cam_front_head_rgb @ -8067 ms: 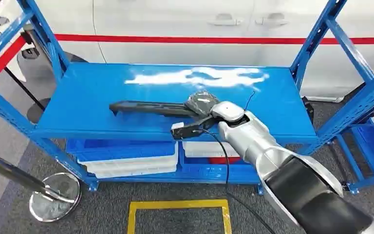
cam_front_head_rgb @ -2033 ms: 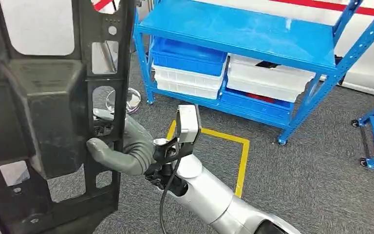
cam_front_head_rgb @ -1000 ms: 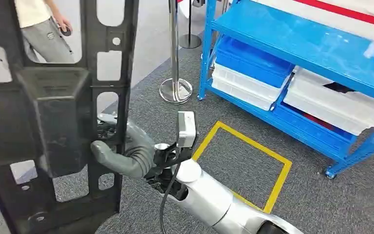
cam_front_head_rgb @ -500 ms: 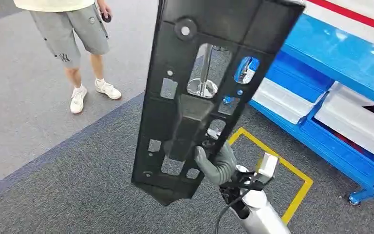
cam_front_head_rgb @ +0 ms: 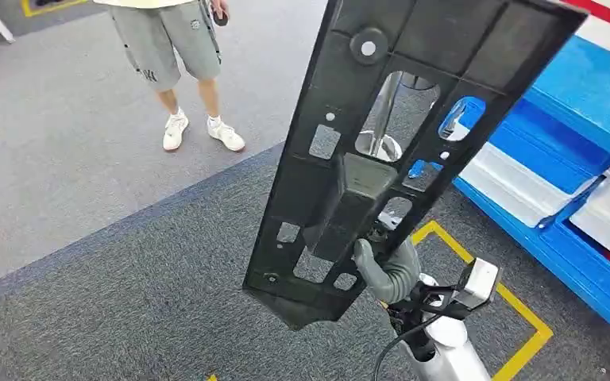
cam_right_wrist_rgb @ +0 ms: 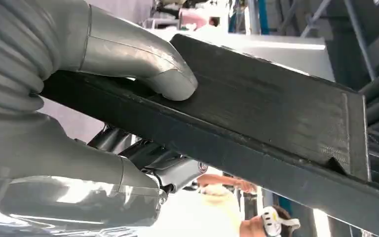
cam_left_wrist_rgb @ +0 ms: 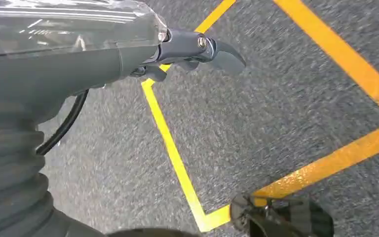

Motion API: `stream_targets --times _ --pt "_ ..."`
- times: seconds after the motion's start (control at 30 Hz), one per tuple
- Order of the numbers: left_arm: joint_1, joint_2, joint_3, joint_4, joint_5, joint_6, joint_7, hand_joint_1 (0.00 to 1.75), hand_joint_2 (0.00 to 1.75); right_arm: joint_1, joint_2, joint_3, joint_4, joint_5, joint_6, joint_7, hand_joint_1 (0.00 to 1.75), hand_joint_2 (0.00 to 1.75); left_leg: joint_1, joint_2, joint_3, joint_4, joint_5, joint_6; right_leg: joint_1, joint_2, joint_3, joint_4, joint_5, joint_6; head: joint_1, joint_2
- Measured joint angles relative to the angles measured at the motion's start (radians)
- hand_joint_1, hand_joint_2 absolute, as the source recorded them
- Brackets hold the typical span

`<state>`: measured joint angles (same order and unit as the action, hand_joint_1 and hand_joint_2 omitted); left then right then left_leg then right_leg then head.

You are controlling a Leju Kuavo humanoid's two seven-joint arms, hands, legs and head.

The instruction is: Take the parts from the cabinet and place them on the table.

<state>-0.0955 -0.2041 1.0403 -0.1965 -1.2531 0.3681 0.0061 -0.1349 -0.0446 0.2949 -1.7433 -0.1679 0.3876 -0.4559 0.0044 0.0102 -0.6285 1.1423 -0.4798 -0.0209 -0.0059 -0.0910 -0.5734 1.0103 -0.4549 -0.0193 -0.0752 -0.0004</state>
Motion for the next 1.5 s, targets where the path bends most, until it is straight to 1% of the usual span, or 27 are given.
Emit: stream_targets --times 0.03,0.07,0.2,0.23,0.27,0.3,0.37,0.4,0.47,0.5,0.53,0.57,0.6,0.8,0.87,0.9,0.93,0.97,1.03,1.07,1.1,1.23,1.27,1.33,1.37,1.43,1.5 --pt "-0.002 0.0 -0.001 0.0 0.0 0.001 -0.001 0.0 1.75 -0.003 0.0 -0.003 0.0 -0.003 0.002 0.0 1.75 1.75 -0.001 0.031 0.054 -0.091 0.028 0.003 0.001 -0.01 0.001 0.004 -0.002 0.004 0.0 0.0" --pt "-0.006 0.001 -0.002 0.0 0.002 0.002 -0.001 0.0 1.75 -0.008 0.0 -0.006 0.0 -0.006 0.005 0.0 1.75 1.75 -0.013 0.075 0.063 -0.12 0.007 0.017 0.01 -0.017 -0.001 0.008 -0.004 0.009 0.0 0.0" --pt "-0.004 0.002 -0.004 0.0 0.002 0.001 -0.002 0.0 1.75 -0.024 0.001 -0.016 0.002 -0.015 0.017 0.001 1.75 1.75 -0.01 0.027 0.05 -0.129 0.026 0.041 0.012 -0.053 0.003 0.007 -0.001 0.027 0.0 0.0" --pt "-0.004 0.002 -0.005 0.0 -0.004 0.0 0.002 0.0 1.75 -0.028 0.001 -0.019 0.003 -0.015 0.017 0.002 1.75 1.75 -0.001 0.017 0.059 -0.136 0.035 0.047 0.005 -0.023 0.0 0.015 -0.011 0.037 0.0 0.0" --pt "-0.004 0.002 -0.006 0.0 -0.005 0.0 0.007 0.0 1.75 -0.029 0.001 -0.022 0.004 -0.016 0.017 0.002 1.75 1.75 0.0 0.007 0.056 -0.137 0.039 0.053 0.002 0.039 -0.012 0.046 -0.042 0.042 0.0 0.0" --pt "-0.005 0.002 -0.007 0.0 -0.007 0.0 0.01 0.0 1.75 -0.028 0.001 -0.026 0.005 -0.016 0.017 0.001 1.75 1.75 0.0 -0.003 0.051 -0.137 0.043 0.058 -0.002 0.07 -0.041 0.115 -0.088 0.045 0.0 0.0" --pt "-0.004 0.002 -0.016 0.0 -0.015 0.0 0.01 0.0 1.75 -0.016 0.001 -0.035 0.01 -0.016 0.016 0.001 1.75 1.75 -0.002 -0.031 0.044 -0.137 0.048 0.061 -0.004 0.084 -0.113 0.279 -0.159 0.05 0.0 0.0" --pt "-0.002 0.003 -0.019 0.0 -0.017 -0.002 0.01 0.0 1.75 -0.008 0.001 -0.041 0.011 -0.016 0.016 0.001 1.75 1.75 -0.002 -0.046 0.042 -0.135 0.05 0.059 -0.004 0.085 -0.131 0.318 -0.163 0.05 0.0 0.0" --pt "0.001 0.005 -0.021 0.0 -0.022 -0.002 0.006 0.0 1.75 0.002 0.001 -0.051 0.012 -0.016 0.012 -0.004 1.75 1.75 -0.002 -0.076 0.04 -0.13 0.051 0.057 -0.007 0.088 -0.098 0.252 -0.106 0.048 0.0 0.0" --pt "0.001 0.006 -0.021 0.0 -0.025 -0.002 0.004 0.0 1.75 0.003 0.001 -0.056 0.012 -0.014 0.012 -0.01 1.75 1.75 -0.002 -0.091 0.04 -0.127 0.05 0.057 -0.008 0.095 -0.052 0.161 -0.056 0.044 0.0 0.0" --pt "0.0 0.007 -0.022 0.0 -0.027 -0.003 0.003 0.0 1.75 0.004 0.001 -0.06 0.011 -0.012 0.012 -0.015 1.75 1.75 -0.002 -0.104 0.04 -0.124 0.05 0.053 -0.008 0.125 -0.001 0.057 -0.009 0.038 0.0 0.0" --pt "0.0 0.008 -0.022 0.0 -0.027 -0.003 0.002 0.0 1.75 0.006 0.001 -0.064 0.012 -0.009 0.012 -0.018 1.75 1.75 -0.002 -0.112 0.036 -0.124 0.051 0.048 -0.011 0.175 0.017 0.022 -0.027 0.034 0.0 0.0" --pt "0.0 0.008 -0.022 0.0 -0.027 -0.003 0.002 0.0 1.75 0.006 0.001 -0.064 0.012 -0.009 0.012 -0.018 1.75 1.75 -0.002 -0.113 0.035 -0.124 0.051 0.047 -0.011 0.177 0.018 0.021 -0.027 0.033 0.0 0.0" --pt "-0.001 0.008 -0.022 0.0 -0.027 -0.003 0.002 0.0 1.75 0.007 0.001 -0.065 0.012 -0.009 0.013 -0.018 1.75 1.75 -0.003 -0.115 0.034 -0.123 0.052 0.045 -0.012 0.18 0.018 0.019 -0.026 0.034 0.0 0.0" --pt "0.0 0.014 -0.022 0.0 -0.027 -0.003 0.0 0.0 1.75 0.018 0.004 -0.074 0.011 -0.001 0.016 -0.021 1.75 1.75 0.007 -0.147 0.02 -0.125 0.061 0.023 -0.003 0.155 0.012 0.01 -0.02 0.031 0.0 0.0" --pt "0.004 0.026 -0.022 0.0 -0.029 0.0 0.01 0.0 1.75 0.023 0.028 -0.074 0.011 0.008 0.019 -0.033 1.75 1.75 -0.003 -0.073 -0.006 -0.077 0.02 0.01 -0.015 0.111 0.02 -0.014 -0.007 0.009 0.0 0.0" --pt "0.004 0.035 -0.022 0.0 -0.034 -0.004 0.02 0.0 1.75 0.054 0.038 -0.074 0.011 0.022 0.02 -0.045 1.75 1.75 0.006 -0.022 -0.12 0.178 -0.095 -0.007 -0.007 0.054 0.018 -0.013 -0.009 0.004 0.0 0.0" --pt "0.006 0.037 -0.022 0.0 -0.037 -0.005 0.028 0.0 1.75 0.06 0.042 -0.074 0.012 0.023 0.02 -0.047 1.75 1.75 0.007 -0.02 -0.117 0.179 -0.084 -0.009 -0.006 0.038 0.018 -0.012 -0.01 0.003 0.0 0.0" --pt "0.009 0.04 -0.027 0.0 -0.06 -0.014 0.048 0.0 1.75 0.071 0.051 -0.074 0.011 0.023 0.022 -0.051 1.75 1.75 0.008 -0.01 -0.043 0.05 -0.017 -0.007 -0.006 0.014 0.021 -0.01 -0.013 0.006 0.0 0.0" --pt "0.01 0.043 -0.036 0.0 -0.073 -0.019 0.055 0.0 1.75 0.078 0.057 -0.074 0.011 0.023 0.021 -0.051 1.75 1.75 0.006 0.012 0.019 -0.058 0.026 -0.002 -0.006 0.003 0.024 -0.008 -0.017 0.01 0.0 0.0" --pt "0.01 0.045 -0.046 0.0 -0.09 -0.024 0.056 0.0 1.75 0.088 0.063 -0.074 0.01 0.023 0.019 -0.051 1.75 1.75 0.001 0.06 0.055 -0.131 0.024 0.005 -0.003 -0.007 0.026 -0.007 -0.02 0.014 0.0 0.0" --pt "0.017 0.052 -0.082 0.0 -0.139 -0.037 0.059 0.0 1.75 0.129 0.081 -0.076 -0.004 0.026 0.013 -0.065 1.75 1.75 -0.009 0.023 0.048 -0.131 0.031 0.026 0.005 -0.038 0.029 -0.007 -0.021 0.029 0.0 0.0" --pt "0.019 0.053 -0.092 0.0 -0.148 -0.037 0.059 0.0 1.75 0.139 0.086 -0.079 -0.015 0.026 0.015 -0.071 1.75 1.75 0.0 0.013 0.055 -0.142 0.039 0.036 0.003 -0.033 0.029 -0.004 -0.029 0.038 0.0 0.0" --pt "0.019 0.057 -0.104 0.0 -0.156 -0.037 0.056 0.0 1.75 0.154 0.091 -0.089 -0.03 0.027 0.019 -0.075 1.75 1.75 0.004 -0.002 0.052 -0.145 0.044 0.044 -0.006 0.063 0.002 0.066 -0.085 0.045 0.0 0.0" --pt "0.017 0.058 -0.11 0.0 -0.161 -0.037 0.053 0.0 1.75 0.164 0.091 -0.094 -0.033 0.028 0.019 -0.077 1.75 1.75 0.004 -0.012 0.05 -0.145 0.045 0.046 -0.007 0.08 -0.033 0.144 -0.127 0.046 0.0 0.0" --pt "0.015 0.06 -0.122 0.0 -0.163 -0.037 0.047 0.0 1.75 0.185 0.092 -0.104 -0.033 0.029 0.018 -0.079 1.75 1.75 0.003 -0.039 0.046 -0.144 0.047 0.048 -0.007 0.087 -0.109 0.303 -0.186 0.049 0.0 0.0" --pt "0.018 0.063 -0.124 0.0 -0.164 -0.037 0.046 0.0 1.75 0.194 0.093 -0.108 -0.034 0.029 0.018 -0.081 1.75 1.75 0.004 -0.064 0.046 -0.142 0.048 0.047 -0.009 0.087 -0.102 0.287 -0.149 0.049 0.0 0.0"
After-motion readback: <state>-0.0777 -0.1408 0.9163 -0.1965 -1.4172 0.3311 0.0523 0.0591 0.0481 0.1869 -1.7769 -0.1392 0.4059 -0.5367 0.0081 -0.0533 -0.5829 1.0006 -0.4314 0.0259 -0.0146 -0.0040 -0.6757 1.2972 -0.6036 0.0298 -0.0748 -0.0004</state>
